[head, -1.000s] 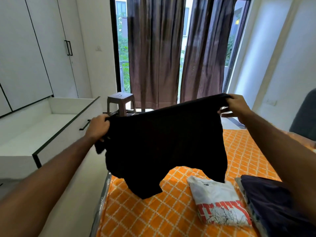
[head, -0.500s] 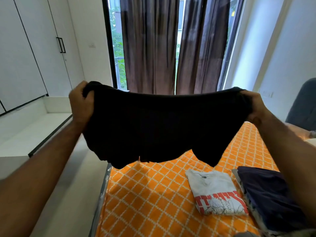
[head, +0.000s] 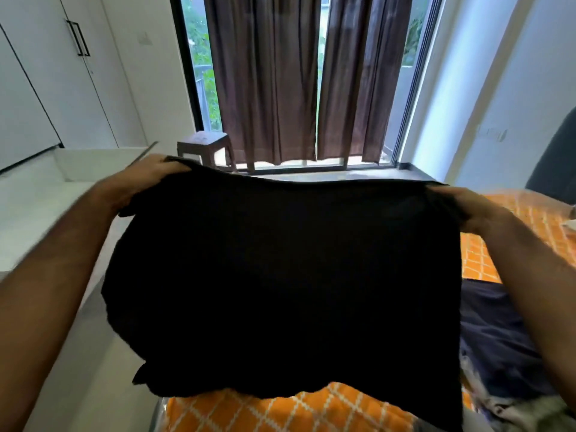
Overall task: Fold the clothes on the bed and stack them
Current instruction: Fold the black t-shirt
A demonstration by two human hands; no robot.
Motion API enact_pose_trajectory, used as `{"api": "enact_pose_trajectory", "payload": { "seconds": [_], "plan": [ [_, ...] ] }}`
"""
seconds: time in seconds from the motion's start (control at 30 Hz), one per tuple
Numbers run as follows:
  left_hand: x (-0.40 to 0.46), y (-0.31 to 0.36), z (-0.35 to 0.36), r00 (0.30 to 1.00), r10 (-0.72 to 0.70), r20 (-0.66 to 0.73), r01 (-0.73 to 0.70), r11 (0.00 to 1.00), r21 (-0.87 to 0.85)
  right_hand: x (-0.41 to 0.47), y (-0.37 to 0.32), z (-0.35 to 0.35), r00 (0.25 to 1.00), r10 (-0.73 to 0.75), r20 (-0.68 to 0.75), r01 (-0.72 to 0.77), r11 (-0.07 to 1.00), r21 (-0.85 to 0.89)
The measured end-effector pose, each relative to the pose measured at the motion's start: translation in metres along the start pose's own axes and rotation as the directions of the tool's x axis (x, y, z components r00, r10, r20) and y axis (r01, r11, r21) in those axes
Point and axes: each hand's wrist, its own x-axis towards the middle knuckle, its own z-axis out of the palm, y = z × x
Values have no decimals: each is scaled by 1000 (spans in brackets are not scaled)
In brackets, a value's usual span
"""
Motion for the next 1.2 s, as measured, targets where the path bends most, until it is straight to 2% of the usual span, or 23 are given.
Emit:
{"api": "enact_pose_trajectory", "payload": {
  "seconds": [0.07,0.1,0.17,0.23,0.3,0.4,0.47,0.5,0.57,0.6,0.63,0.67,0.73,0.77,0.83,0.9,1.0,1.1,1.17,1.2],
  "plan": [
    [14,-18,23,997,82,-2,-78,953,292,30,35,-8,989,58,-136,-75,990,-122],
    [20,-32,35,993,114,5,-105,892,441,41,48,-5,980,52,-192,-93,973,-212],
    [35,-70,63,992,127,15,-107,757,645,67,73,3,977,-10,-211,-77,912,-402],
    [43,-102,88,989,147,-18,-80,631,772,93,94,14,973,-92,-212,-50,812,-582],
    [53,-125,114,987,149,-57,-40,578,815,115,108,25,973,-139,-184,-30,715,-698],
    [69,-139,144,993,9,-121,90,610,787,147,119,32,971,-104,-216,-99,650,-754],
    [86,-145,158,979,-94,-182,196,689,698,167,120,38,973,-40,-228,-134,704,-698],
    [93,-143,164,963,-151,-225,258,768,586,177,118,42,973,-3,-231,-144,775,-615],
    [111,-149,174,924,-290,-250,344,915,209,193,116,51,967,50,-249,-159,884,-439],
    [119,-153,179,913,-336,-230,352,935,33,198,114,56,967,69,-245,-154,925,-349],
    [128,-158,183,912,-344,-222,337,939,-71,209,115,59,969,62,-238,-126,957,-262],
    [138,-164,186,922,-318,-222,302,948,-104,217,114,61,968,34,-250,-90,971,-219],
    [150,-176,191,956,-253,-146,245,967,-68,236,124,61,970,-28,-240,-24,978,-208],
    [148,-181,194,971,-217,-97,217,976,-6,236,131,63,974,-58,-218,4,971,-237],
    [133,-200,207,989,-141,-32,145,965,217,232,166,66,995,-26,-92,-9,935,-353],
    [91,-221,231,995,-83,58,56,927,370,214,216,68,998,69,-4,-59,816,-575],
    [0,-233,271,960,-41,276,-116,842,527,164,275,79,979,129,160,62,558,-827],
    [-89,-222,315,861,147,487,-452,662,598,83,308,113,921,44,387,337,409,-848],
    [-126,-215,338,808,122,577,-537,558,633,37,330,136,843,-19,537,526,229,-819],
    [-135,-213,346,811,79,580,-527,527,667,19,337,150,812,-12,584,579,140,-803]
  ]
}}
